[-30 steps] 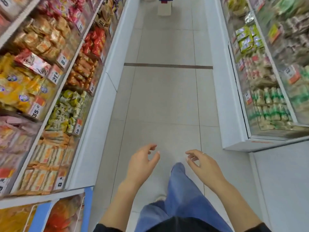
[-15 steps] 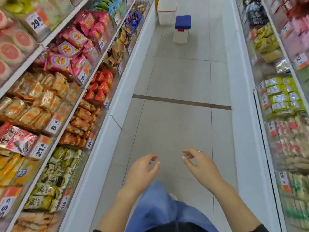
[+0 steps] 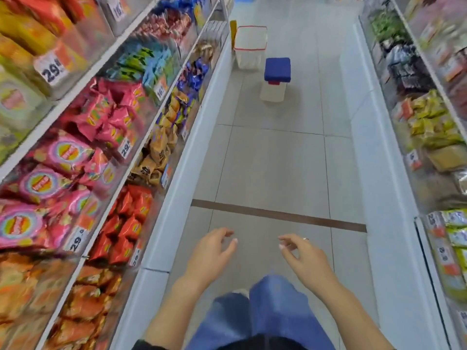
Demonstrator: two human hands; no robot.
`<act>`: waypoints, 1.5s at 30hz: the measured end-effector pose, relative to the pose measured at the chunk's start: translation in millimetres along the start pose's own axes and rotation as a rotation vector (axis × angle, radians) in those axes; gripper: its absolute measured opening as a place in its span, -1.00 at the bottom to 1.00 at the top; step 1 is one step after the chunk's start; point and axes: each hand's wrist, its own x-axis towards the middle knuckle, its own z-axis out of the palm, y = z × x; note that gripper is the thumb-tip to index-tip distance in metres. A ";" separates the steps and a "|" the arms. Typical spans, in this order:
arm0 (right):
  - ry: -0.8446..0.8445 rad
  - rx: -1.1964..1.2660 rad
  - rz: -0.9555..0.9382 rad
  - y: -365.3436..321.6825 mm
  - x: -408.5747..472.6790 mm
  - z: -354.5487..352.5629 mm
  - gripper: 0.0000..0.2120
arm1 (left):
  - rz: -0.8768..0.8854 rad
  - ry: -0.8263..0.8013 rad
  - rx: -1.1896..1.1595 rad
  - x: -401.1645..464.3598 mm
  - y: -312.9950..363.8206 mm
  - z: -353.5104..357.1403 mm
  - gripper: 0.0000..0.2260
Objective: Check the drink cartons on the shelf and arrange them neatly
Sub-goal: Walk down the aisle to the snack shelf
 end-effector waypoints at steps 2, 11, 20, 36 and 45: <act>0.011 0.011 0.040 -0.4 49.0 -22.2 -0.78 | 0.019 -0.011 0.004 61.0 19.3 -17.6 -0.70; 0.008 0.013 0.040 -12.1 312.6 -126.8 -0.75 | 0.030 -0.002 -0.016 336.2 87.6 -62.4 -0.74; 0.048 -0.009 -0.107 -81.7 565.1 -247.9 -0.79 | -0.079 -0.010 -0.039 552.1 132.1 -108.0 -0.73; -0.062 -0.092 -0.038 -112.2 989.1 -383.4 -0.79 | -0.046 0.110 -0.048 1021.3 234.3 -247.2 -0.75; -0.152 -0.178 -0.148 -152.5 1235.3 -461.1 -0.80 | -0.143 0.137 -0.178 1231.6 278.8 -291.4 -0.76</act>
